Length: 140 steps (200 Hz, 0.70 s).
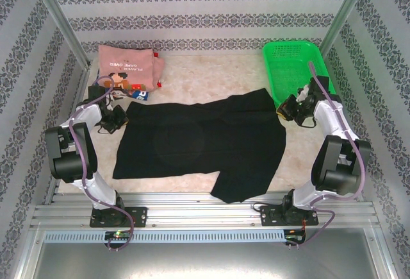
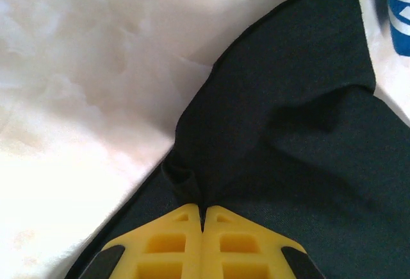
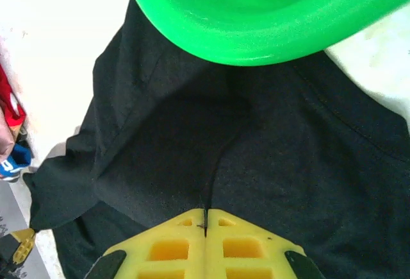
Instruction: Fold and stack the t-shirts
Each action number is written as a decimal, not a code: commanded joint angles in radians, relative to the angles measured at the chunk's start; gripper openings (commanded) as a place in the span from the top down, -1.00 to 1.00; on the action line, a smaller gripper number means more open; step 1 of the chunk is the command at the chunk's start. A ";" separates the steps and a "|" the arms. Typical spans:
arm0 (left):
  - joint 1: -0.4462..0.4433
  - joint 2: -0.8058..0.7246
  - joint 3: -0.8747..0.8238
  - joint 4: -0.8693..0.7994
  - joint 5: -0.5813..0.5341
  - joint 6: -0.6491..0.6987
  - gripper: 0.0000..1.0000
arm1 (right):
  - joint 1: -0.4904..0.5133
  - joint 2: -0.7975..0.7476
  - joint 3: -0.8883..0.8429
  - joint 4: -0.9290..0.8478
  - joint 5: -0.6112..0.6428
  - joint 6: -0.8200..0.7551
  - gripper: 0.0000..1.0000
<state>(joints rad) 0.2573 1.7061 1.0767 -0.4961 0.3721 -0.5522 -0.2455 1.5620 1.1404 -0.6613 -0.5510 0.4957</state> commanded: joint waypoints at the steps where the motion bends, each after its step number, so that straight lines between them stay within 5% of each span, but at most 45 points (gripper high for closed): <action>1: 0.013 0.002 -0.012 0.061 -0.012 -0.017 1.00 | -0.016 -0.025 -0.031 0.004 0.036 -0.031 1.00; 112: 0.013 0.020 -0.082 0.081 -0.030 -0.030 1.00 | -0.026 -0.021 -0.135 0.037 0.058 -0.040 1.00; 140: 0.014 0.023 -0.077 0.079 -0.036 -0.044 0.72 | -0.026 -0.022 -0.150 0.044 0.066 -0.035 0.91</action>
<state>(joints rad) 0.2573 1.7119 1.0096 -0.4480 0.3576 -0.5697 -0.2600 1.5593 1.0065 -0.6342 -0.5159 0.4713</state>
